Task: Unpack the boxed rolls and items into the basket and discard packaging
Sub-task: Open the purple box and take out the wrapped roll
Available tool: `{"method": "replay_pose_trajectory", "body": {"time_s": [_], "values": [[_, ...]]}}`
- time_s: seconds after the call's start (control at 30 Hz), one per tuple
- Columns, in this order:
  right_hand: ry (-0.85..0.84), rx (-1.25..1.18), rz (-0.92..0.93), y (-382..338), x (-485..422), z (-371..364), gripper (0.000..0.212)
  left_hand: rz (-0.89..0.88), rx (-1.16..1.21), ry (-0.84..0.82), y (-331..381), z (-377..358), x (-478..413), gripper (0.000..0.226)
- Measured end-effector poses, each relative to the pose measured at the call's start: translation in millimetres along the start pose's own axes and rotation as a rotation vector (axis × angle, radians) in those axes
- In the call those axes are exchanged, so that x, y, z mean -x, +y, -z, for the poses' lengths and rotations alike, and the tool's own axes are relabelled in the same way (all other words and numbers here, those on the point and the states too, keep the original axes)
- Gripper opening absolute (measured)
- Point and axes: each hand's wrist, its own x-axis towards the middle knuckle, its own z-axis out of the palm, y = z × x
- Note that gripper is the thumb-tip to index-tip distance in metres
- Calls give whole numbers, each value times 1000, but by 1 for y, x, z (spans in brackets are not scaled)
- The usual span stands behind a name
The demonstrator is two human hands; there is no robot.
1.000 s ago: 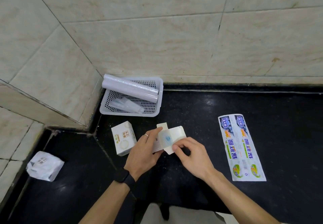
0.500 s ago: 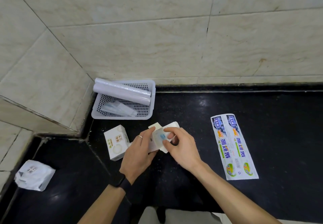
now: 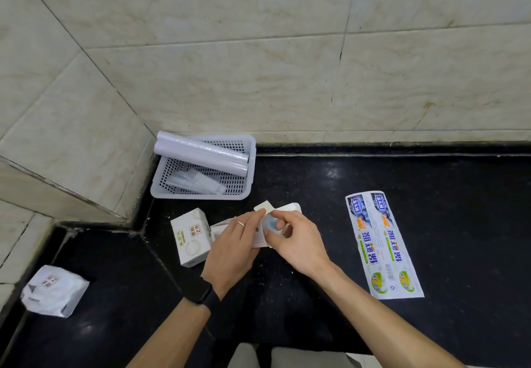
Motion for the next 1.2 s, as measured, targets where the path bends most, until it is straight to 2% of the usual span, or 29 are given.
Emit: {"method": "replay_pose_trajectory", "body": {"time_s": [0.1, 0.2, 0.33, 0.53, 0.67, 0.8, 0.83, 1.0, 1.07, 1.2], "values": [[-24, 52, -15, -3, -3, 3, 33, -34, -13, 13, 0, 0, -1, 79], [-42, 78, -60, -2, -8, 0, 12, -94, -41, 42, 1, 0, -1, 78], [-95, 132, -117, -1, -12, -9, 26, -114, -63, 29, 0, -2, 2, 79], [-65, 81, -142, 13, -13, -12, 40, -86, -60, 6, -9, -10, 8, 73], [-7, 42, -129, 29, -12, -4, 30, -64, -65, 6, -15, -10, 11, 72], [-66, -3, -151, 30, -8, 7, 11, -94, -83, 26, -12, -9, 9, 73], [-90, -27, -169, 30, -7, 8, 15, -109, -88, 28, -11, -10, 8, 73], [-160, -74, -193, 29, -4, 2, 62, -199, -144, 38, -14, -19, 2, 71], [-119, -105, -170, 30, -5, -1, 56, -204, -148, 42, -14, -19, 1, 71], [-96, -93, -133, 37, -9, 1, 28, -179, -135, 26, -17, -16, 3, 74]]}}
